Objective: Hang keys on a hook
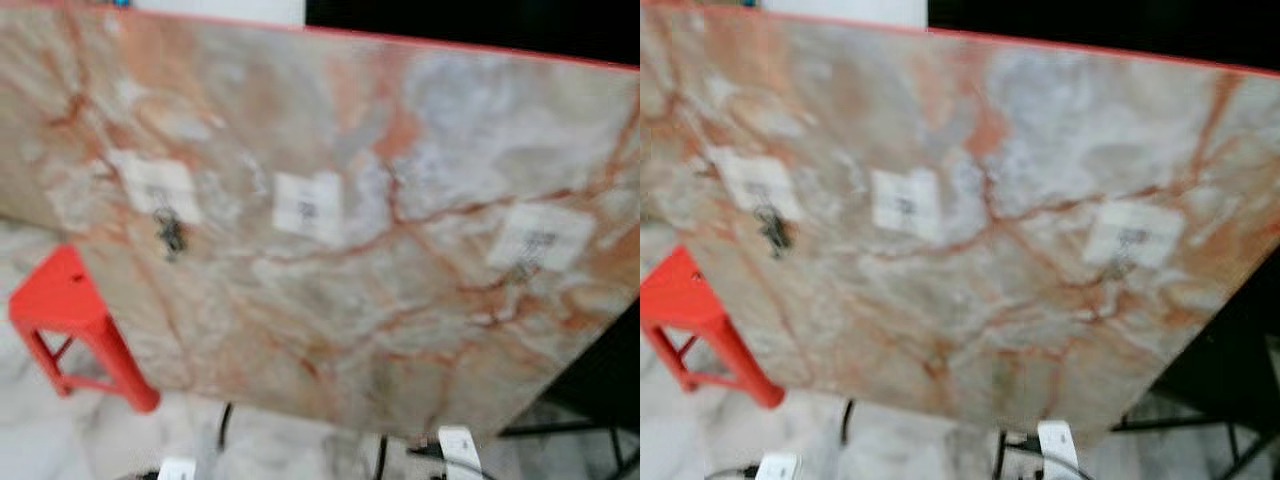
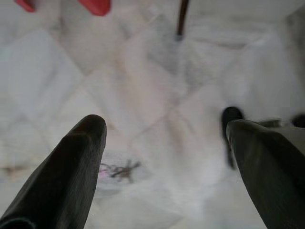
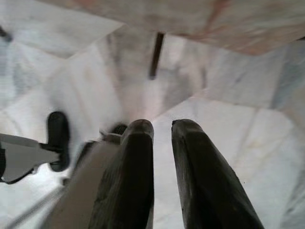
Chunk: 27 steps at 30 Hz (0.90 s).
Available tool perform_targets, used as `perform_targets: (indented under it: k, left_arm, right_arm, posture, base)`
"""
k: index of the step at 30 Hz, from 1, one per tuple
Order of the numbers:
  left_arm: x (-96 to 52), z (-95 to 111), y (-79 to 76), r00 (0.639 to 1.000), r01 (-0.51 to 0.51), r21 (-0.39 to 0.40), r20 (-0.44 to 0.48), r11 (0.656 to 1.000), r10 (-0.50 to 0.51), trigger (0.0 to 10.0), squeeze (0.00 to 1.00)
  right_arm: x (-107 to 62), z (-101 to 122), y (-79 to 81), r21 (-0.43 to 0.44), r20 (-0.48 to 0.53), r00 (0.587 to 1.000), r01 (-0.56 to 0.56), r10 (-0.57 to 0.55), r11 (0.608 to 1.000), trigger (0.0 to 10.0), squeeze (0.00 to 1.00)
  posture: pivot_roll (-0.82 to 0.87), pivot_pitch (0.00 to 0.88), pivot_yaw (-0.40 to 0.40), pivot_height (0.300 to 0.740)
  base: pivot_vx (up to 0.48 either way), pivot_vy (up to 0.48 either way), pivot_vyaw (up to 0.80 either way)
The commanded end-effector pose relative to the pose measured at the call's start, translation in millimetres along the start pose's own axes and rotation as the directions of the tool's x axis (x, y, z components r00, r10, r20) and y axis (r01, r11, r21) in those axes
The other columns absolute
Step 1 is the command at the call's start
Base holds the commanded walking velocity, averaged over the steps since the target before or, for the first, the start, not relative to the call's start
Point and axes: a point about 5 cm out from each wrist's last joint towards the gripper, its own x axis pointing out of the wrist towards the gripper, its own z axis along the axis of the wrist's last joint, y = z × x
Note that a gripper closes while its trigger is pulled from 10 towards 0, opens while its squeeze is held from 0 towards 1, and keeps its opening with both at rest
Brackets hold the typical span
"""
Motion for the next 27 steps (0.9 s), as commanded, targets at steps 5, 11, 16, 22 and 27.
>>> perform_targets:
  k: [5,11,16,22,27]
  left_arm:
    - [-0.7,-2.8,-6.6,1.000,0.022,0.006,-0.014,1.000,-0.022,10.0,0.00]
    - [-0.2,-1.6,-5.3,1.000,0.020,0.005,-0.014,1.000,-0.020,10.0,0.00]
    - [-0.4,-2.3,-5.3,1.000,0.020,0.005,-0.016,1.000,-0.020,10.0,0.00]
    - [-1.0,-4.7,-7.2,0.999,0.023,0.005,-0.024,1.000,-0.023,10.0,0.00]
    - [-2.0,-8.5,-9.1,0.999,0.024,0.003,-0.033,1.000,-0.024,10.0,0.00]
  right_arm:
    - [-0.7,-2.6,-5.9,0.017,-0.006,1.000,0.012,-0.012,1.000,10.0,0.00]
    - [-0.7,-2.4,-5.8,0.021,-0.003,1.000,0.011,-0.011,1.000,10.0,0.00]
    - [-0.7,-2.4,-5.9,0.022,-0.001,1.000,0.011,-0.011,1.000,10.0,0.00]
    - [-0.8,-2.4,-6.2,0.024,0.002,1.000,0.011,-0.011,1.000,10.0,0.00]
    - [-0.9,-2.4,-6.9,0.023,0.002,1.000,0.011,-0.011,1.000,10.0,0.00]
  posture:
    - [-0.02,0.000,-0.047,0.740]
    - [-0.02,0.000,-0.047,0.740]
    - [-0.02,0.000,-0.047,0.740]
    - [-0.02,0.000,-0.050,0.740]
    - [-0.02,0.000,-0.054,0.740]
  base:
    - [0.000,0.480,0.00]
    - [0.000,0.480,0.00]
    - [0.000,0.480,0.00]
    - [0.000,0.480,0.00]
    - [0.000,0.480,0.00]
